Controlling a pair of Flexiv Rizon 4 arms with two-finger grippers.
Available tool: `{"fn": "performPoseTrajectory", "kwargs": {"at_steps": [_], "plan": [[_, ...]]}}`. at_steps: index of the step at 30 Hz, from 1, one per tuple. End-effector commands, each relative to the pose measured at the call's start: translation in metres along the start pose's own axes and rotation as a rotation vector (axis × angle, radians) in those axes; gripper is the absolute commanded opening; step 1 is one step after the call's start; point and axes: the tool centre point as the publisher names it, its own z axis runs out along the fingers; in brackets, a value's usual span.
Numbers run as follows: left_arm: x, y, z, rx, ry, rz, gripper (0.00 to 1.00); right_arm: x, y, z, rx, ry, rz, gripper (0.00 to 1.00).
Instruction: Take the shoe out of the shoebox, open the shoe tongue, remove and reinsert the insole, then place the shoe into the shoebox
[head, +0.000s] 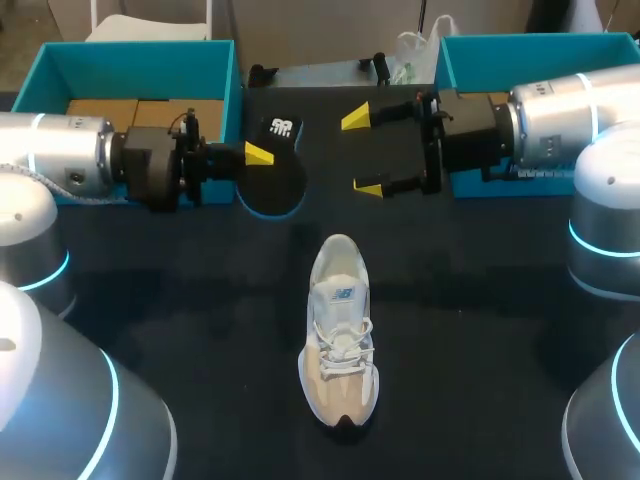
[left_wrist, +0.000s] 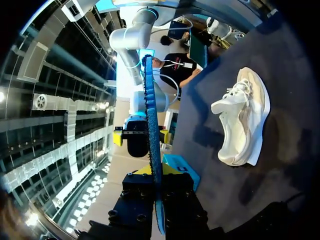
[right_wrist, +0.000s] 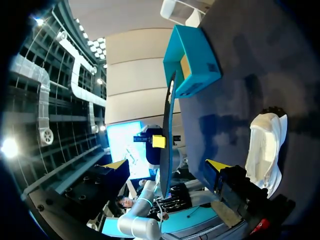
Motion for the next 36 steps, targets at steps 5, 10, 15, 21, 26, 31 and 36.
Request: {"fn": "performPoseTrajectory", "kwargs": {"at_steps": [5,10,15,21,26,31,36], "plan": [[-0.002,-0.002,0.009,-0.057,-0.009,0.166,0.0,0.0,0.0,0.002,-0.002,0.0,0.0,1.0],[0.003,0.001,0.012,-0.052,-0.029,0.168,0.0,-0.003,-0.004,0.014,0.014,0.003,-0.025,1.0],[0.006,0.002,0.016,-0.041,-0.036,0.157,0.0,-0.006,-0.015,0.028,0.014,0.039,-0.093,1.0],[0.005,0.008,0.02,-0.049,-0.048,0.163,0.0,-0.009,-0.022,0.043,0.041,0.039,-0.118,0.81],[0.003,0.01,0.024,-0.047,-0.058,0.179,0.0,-0.01,-0.026,0.052,0.07,0.043,-0.15,0.78],[0.003,0.008,0.028,-0.037,-0.066,0.206,0.0,-0.01,-0.025,0.055,0.078,0.043,-0.16,0.72],[0.002,0.007,0.031,-0.035,-0.076,0.222,0.0,-0.011,-0.023,0.061,0.091,0.044,-0.161,0.49]]}}
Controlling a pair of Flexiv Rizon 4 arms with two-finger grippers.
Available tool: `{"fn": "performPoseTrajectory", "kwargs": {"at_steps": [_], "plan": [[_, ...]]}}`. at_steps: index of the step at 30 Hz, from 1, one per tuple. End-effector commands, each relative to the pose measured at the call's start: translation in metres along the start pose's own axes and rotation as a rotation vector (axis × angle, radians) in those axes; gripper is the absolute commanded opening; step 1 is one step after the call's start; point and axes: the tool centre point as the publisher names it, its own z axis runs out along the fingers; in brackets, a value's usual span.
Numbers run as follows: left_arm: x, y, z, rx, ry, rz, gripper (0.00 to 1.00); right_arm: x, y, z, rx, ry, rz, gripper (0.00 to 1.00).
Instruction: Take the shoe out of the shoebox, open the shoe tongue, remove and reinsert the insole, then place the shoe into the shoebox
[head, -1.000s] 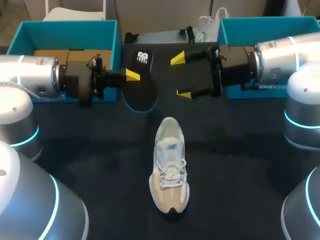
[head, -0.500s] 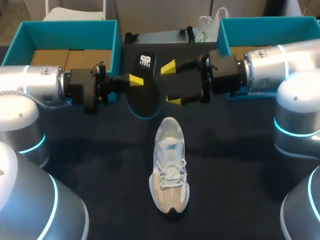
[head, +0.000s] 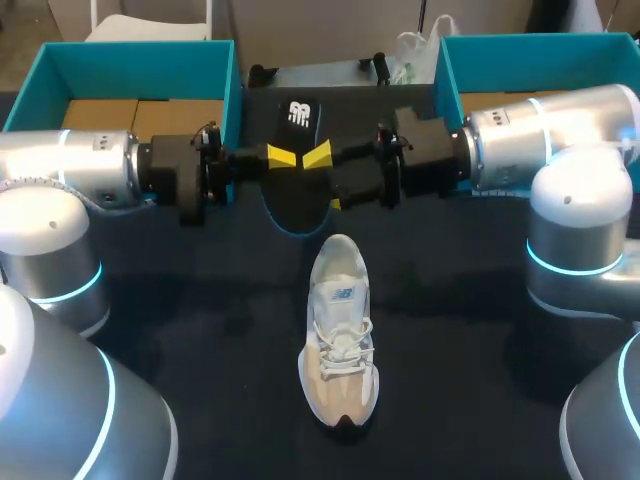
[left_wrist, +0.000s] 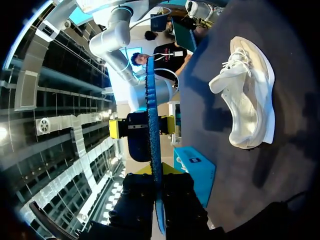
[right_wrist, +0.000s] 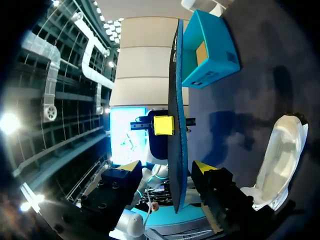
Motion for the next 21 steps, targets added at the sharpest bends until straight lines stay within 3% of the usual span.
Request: {"fn": "performPoseTrajectory", "kwargs": {"at_steps": [1,13,21], "plan": [[0.001,0.001,0.003,0.0,-0.01,0.007,0.0,-0.002,0.005,0.008,0.008,-0.001,0.003,0.47],[0.001,-0.002,0.005,-0.002,-0.009,0.013,0.0,-0.007,0.004,0.012,0.008,0.012,-0.002,0.38],[0.0,-0.003,0.005,0.001,-0.01,0.021,0.0,-0.013,0.007,0.014,0.006,0.028,0.008,0.25]]}}
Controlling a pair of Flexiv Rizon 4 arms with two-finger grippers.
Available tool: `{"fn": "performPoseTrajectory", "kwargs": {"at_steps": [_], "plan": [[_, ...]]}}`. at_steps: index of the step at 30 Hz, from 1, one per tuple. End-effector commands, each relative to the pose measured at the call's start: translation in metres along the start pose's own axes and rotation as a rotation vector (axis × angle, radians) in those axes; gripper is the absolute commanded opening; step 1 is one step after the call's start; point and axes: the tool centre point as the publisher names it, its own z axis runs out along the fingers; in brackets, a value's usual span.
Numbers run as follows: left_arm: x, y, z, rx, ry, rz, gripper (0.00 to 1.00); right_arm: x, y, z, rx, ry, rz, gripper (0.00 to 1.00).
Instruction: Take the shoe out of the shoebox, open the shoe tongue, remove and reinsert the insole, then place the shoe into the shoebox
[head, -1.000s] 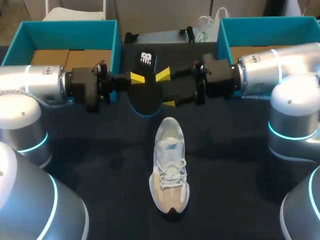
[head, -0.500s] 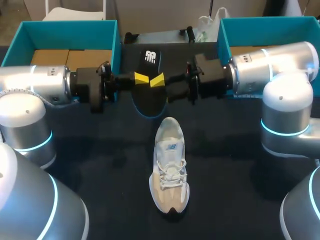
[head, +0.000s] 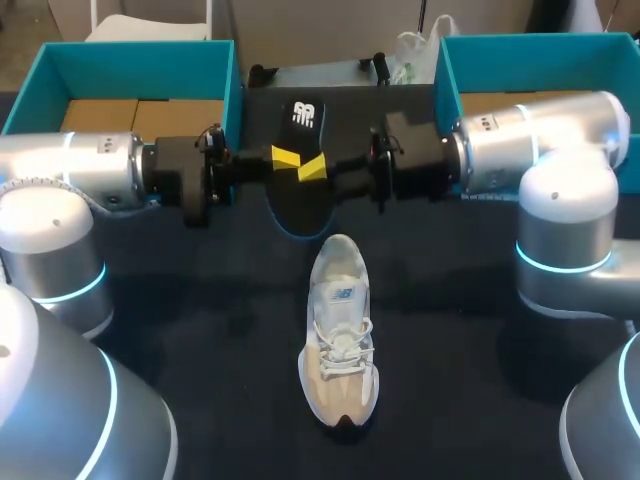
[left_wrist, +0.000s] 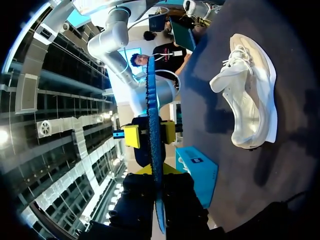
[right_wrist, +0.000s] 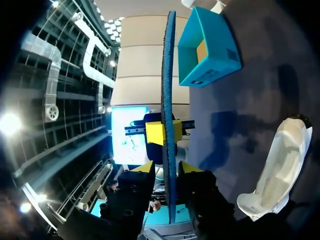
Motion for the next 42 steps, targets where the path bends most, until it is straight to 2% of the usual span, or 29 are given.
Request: {"fn": "performPoseTrajectory", "kwargs": {"at_steps": [1,4,15,20,29,30,31,32,36,40,41,42], "plan": [[0.001,0.0,0.0,-0.001,0.0,0.004,0.0,-0.002,0.001,0.004,-0.003,0.005,0.003,0.24],[0.001,0.0,0.0,-0.001,0.0,0.006,0.0,-0.002,0.0,0.004,-0.004,0.004,0.004,0.18],[0.001,-0.001,0.001,0.004,0.003,0.01,0.0,0.0,-0.002,0.002,-0.017,0.002,-0.003,0.13],[0.001,-0.001,0.001,0.001,0.003,0.013,0.0,0.0,0.0,0.002,-0.015,0.005,-0.007,0.06],[0.001,-0.003,0.001,0.013,0.004,0.012,0.0,0.0,-0.001,0.003,-0.022,0.007,-0.003,0.0],[0.0,-0.003,0.001,0.014,0.004,-0.001,0.03,-0.001,-0.001,0.003,-0.025,0.008,-0.005,0.0],[0.0,-0.003,0.0,0.013,0.008,-0.007,0.87,-0.001,-0.001,0.002,-0.027,0.009,-0.007,0.0],[-0.002,-0.004,-0.001,0.016,0.007,-0.021,1.0,-0.001,-0.001,0.002,-0.03,0.008,-0.011,0.0],[-0.005,-0.008,-0.014,0.002,0.055,-0.076,1.0,-0.004,-0.001,-0.006,-0.046,0.012,-0.073,0.0],[0.001,-0.01,-0.03,-0.009,0.182,-0.235,1.0,-0.004,0.002,-0.017,-0.076,0.002,-0.178,0.0],[0.004,-0.014,-0.034,-0.01,0.228,-0.211,1.0,-0.003,0.003,-0.019,-0.089,-0.008,-0.211,0.0],[0.004,-0.014,-0.034,-0.01,0.228,-0.211,1.0,-0.004,0.004,-0.021,-0.104,-0.024,-0.213,0.0]]}}
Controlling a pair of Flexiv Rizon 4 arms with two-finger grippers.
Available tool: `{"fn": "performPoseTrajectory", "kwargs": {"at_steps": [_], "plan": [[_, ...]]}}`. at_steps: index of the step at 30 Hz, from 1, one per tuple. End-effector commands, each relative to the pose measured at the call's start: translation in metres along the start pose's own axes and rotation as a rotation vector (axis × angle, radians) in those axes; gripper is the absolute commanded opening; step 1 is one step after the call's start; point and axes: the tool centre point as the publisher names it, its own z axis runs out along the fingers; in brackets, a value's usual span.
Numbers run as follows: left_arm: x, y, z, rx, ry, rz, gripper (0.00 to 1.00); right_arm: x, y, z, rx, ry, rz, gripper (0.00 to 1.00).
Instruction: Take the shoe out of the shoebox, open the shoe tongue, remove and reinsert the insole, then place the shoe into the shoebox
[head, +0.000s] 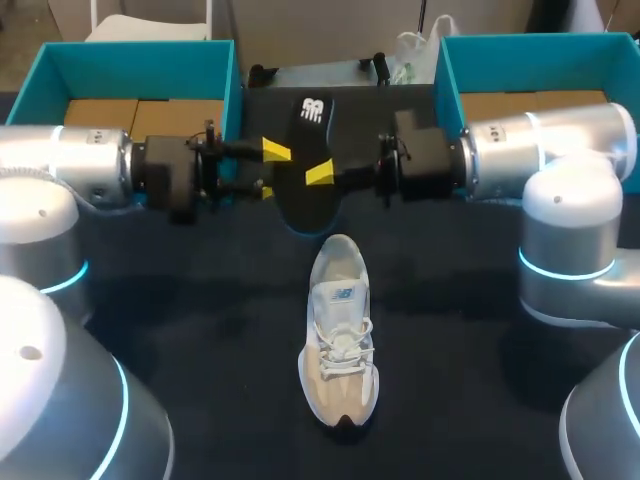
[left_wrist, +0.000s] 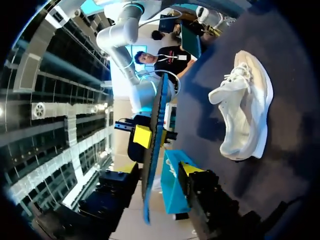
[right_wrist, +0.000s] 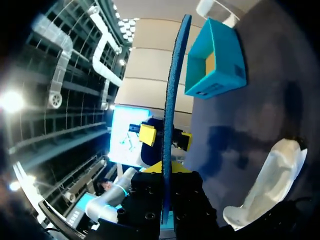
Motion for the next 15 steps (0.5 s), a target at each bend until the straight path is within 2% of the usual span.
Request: {"fn": "performPoseTrajectory", "kwargs": {"at_steps": [1,10,11,12,15], "plan": [[-0.003,-0.011,-0.017,-0.018,0.134,-0.033,1.0,0.0,-0.002,-0.013,-0.039,-0.04,-0.032,0.0],[-0.003,-0.011,-0.017,-0.018,0.134,-0.033,1.0,0.0,-0.002,-0.013,-0.039,-0.04,-0.032,0.0],[0.0,-0.018,-0.009,-0.015,0.165,-0.04,1.0,0.0,-0.002,-0.013,-0.039,-0.04,-0.032,0.0],[0.006,-0.024,-0.004,-0.029,0.18,-0.05,1.0,0.005,-0.002,-0.011,-0.004,-0.046,-0.059,0.0],[0.016,-0.025,-0.003,-0.055,0.2,-0.187,1.0,0.007,-0.003,-0.011,-0.004,-0.138,-0.083,0.0]]}}
